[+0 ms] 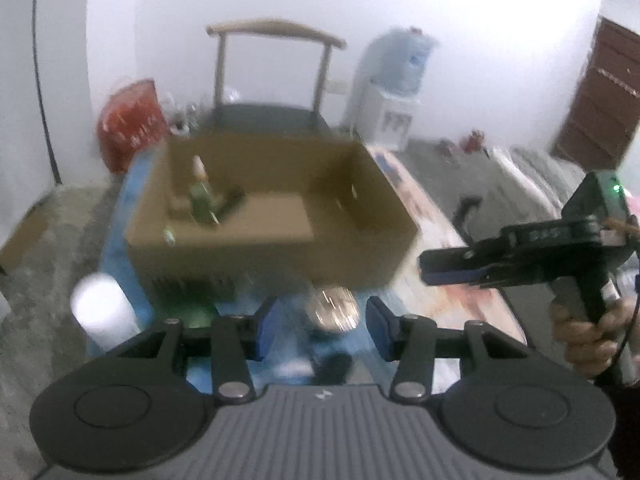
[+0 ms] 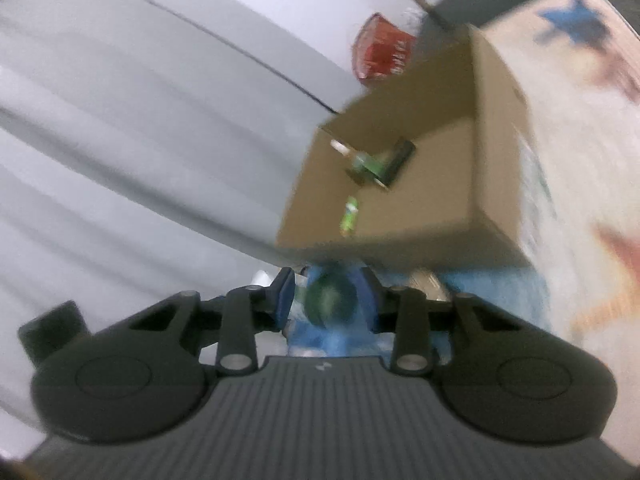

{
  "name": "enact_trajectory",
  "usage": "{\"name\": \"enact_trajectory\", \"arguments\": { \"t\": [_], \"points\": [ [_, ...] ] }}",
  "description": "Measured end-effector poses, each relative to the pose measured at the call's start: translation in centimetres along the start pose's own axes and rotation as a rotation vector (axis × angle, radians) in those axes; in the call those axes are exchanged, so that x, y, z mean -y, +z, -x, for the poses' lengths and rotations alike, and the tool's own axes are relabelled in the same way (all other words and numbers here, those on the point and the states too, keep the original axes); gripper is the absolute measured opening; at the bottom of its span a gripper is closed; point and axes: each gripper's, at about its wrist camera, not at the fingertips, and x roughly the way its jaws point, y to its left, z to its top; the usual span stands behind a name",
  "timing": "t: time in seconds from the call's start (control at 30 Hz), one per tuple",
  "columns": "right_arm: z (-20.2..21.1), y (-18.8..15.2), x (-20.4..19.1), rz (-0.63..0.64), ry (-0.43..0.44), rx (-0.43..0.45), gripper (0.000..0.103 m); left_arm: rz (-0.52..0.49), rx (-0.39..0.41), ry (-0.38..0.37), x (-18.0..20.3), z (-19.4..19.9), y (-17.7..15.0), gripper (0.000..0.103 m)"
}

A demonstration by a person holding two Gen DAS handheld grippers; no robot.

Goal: Organize rigid objects
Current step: 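Withdraw both grippers from the box back toward the table, then grasp the black oval case with the right gripper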

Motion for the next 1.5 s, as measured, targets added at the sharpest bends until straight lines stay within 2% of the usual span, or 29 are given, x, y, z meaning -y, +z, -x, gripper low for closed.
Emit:
{"name": "enact_trajectory", "arguments": {
  "t": [0.13, 0.33, 0.43, 0.53, 0.67, 0.8, 0.97, 1.1, 1.17, 1.5],
  "points": [
    [-0.8, -5.2, 3.2, -0.071, -0.030, -0.038, 0.035, -0.037, -0.079, 0.002, 2.2, -3.5, -2.8, 0.049],
    [-4.3, -8.7, 5.6, -0.144, -0.067, -0.078, 0.034, -0.124, -0.144, 0.112, 3.9, -7.7, -5.2, 0.048],
    [-5.1, -8.7, 5.6, -0.134, -0.091, -0.078, 0.033, -0.149, -0.188, 0.145, 3.5, -9.8, -5.8, 0.048],
    [-6.7, -8.6, 6.0, -0.121, -0.104, -0.075, 0.033, -0.147, -0.211, 0.148, 3.5, -11.4, -5.9, 0.048],
    [-7.7, -8.4, 6.9, -0.126, -0.113, -0.070, 0.033, -0.123, -0.240, 0.115, 3.2, -12.6, -6.0, 0.048],
    [-8.0, -8.5, 7.5, -0.129, -0.107, -0.074, 0.033, -0.058, -0.283, 0.056, 3.0, -13.1, -6.2, 0.046],
    [-7.3, -8.9, 8.2, -0.133, -0.107, -0.077, 0.033, -0.026, -0.278, 0.020, 3.5, -12.4, -6.7, 0.046],
    [-6.7, -8.9, 8.3, -0.123, -0.119, -0.065, 0.033, -0.065, -0.257, 0.062, 4.0, -12.2, -6.7, 0.046],
    [-6.7, -8.9, 8.3, -0.115, -0.122, -0.065, 0.033, -0.059, -0.266, 0.060, 3.9, -12.4, -6.5, 0.046],
    [-8.4, -8.3, 7.1, -0.053, -0.146, -0.091, 0.032, -0.023, -0.273, 0.003, 3.4, -12.9, -6.1, 0.047]
  ]
}}
